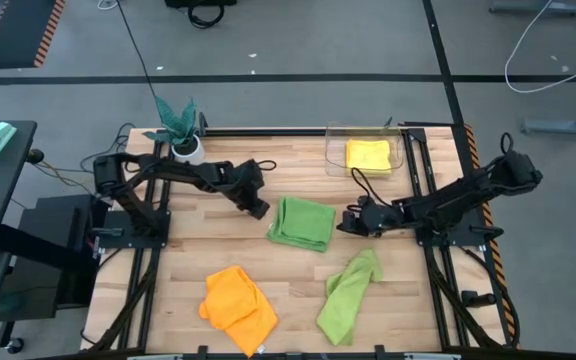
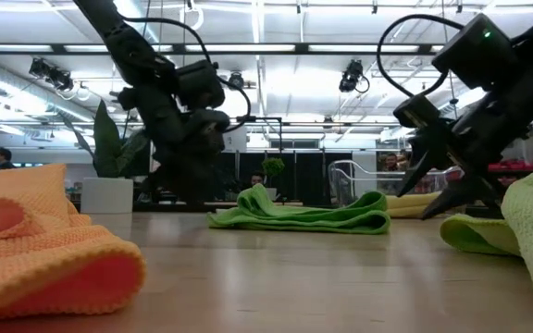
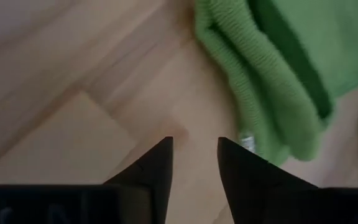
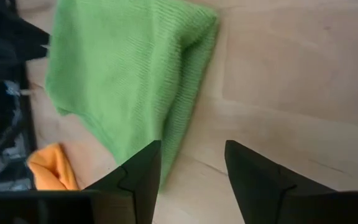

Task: Fold microfiber towels
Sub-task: Stack the green towel on top of the yellow towel in the transparent bin

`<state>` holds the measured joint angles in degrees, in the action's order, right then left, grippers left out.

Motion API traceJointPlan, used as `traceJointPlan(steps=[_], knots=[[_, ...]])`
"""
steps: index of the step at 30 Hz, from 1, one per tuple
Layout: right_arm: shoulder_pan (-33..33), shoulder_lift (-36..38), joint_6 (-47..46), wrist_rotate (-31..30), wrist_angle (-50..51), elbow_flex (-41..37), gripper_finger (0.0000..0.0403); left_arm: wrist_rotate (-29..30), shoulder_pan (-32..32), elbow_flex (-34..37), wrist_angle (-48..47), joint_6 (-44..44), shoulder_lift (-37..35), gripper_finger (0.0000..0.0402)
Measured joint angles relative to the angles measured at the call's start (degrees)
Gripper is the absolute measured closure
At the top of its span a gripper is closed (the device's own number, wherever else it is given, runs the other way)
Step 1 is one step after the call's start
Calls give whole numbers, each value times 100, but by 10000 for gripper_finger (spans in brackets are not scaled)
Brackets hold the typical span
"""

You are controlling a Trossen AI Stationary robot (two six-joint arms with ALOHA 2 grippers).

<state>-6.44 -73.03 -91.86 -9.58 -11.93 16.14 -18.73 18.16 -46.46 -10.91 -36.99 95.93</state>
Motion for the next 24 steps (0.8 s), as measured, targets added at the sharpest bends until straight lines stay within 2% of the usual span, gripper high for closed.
traceJointPlan(steps=[12, 24], knots=[[392, 0, 208, 520, -4, 0, 216, -325, 94, 2, 599, -324, 87, 214], [446, 0, 143, 603, -57, 113, 216, -406, -97, 2, 1187, -500, 166, 199]])
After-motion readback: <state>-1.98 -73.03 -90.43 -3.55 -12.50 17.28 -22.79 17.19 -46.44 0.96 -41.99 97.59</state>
